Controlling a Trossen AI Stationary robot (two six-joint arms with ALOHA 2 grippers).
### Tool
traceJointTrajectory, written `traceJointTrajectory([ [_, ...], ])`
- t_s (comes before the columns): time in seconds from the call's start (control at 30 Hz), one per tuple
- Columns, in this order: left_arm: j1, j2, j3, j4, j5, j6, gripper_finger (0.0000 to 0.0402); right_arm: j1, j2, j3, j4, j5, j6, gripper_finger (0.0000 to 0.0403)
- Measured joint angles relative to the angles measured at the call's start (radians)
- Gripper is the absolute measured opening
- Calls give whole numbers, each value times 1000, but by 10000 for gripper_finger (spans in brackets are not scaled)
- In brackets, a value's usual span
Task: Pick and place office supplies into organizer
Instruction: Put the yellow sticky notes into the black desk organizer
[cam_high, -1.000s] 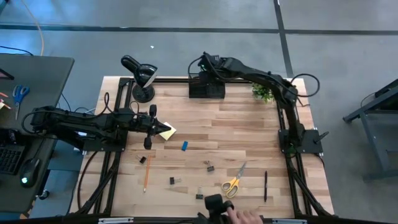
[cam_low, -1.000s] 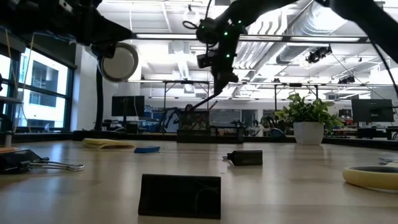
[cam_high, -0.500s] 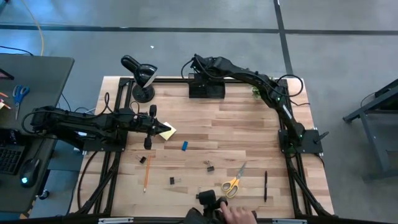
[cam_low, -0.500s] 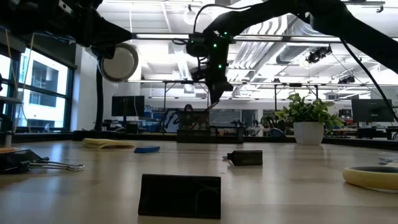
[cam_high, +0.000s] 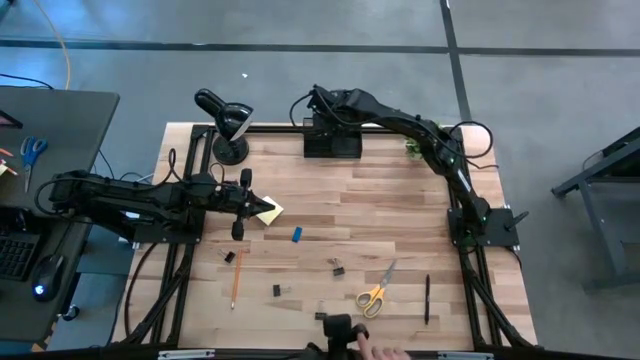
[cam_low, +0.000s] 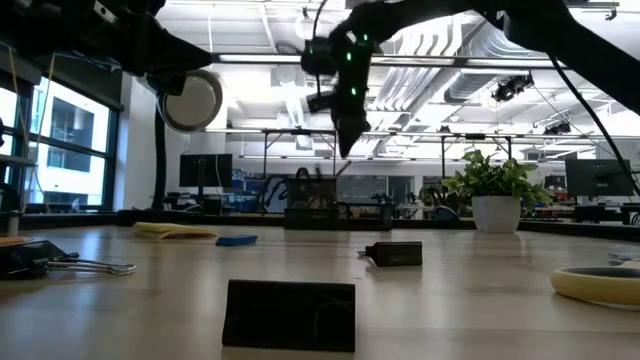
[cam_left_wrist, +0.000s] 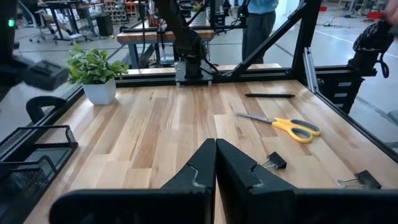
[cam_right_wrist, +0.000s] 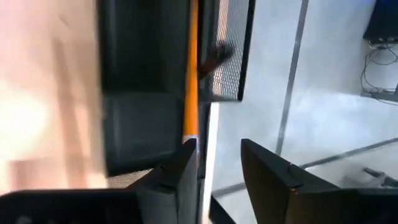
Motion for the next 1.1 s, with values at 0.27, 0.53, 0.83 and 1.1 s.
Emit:
traceJointTrajectory([
  [0.27, 0, 0, 0, -8, 0, -8, 1, 69, -88, 53, -75, -83, 159, 116],
  [0.53, 0, 0, 0, -15, 0, -28, 1, 117, -133, 54, -190, -190, 368, 99],
  [0.83, 0, -11, 7, -103, -64, -55, 1, 205, -133, 53, -132, -268, 449, 82],
  [1.1, 0, -30, 125, -375, -57, -79, 1, 226, -127, 25, -87, -290, 513, 70],
])
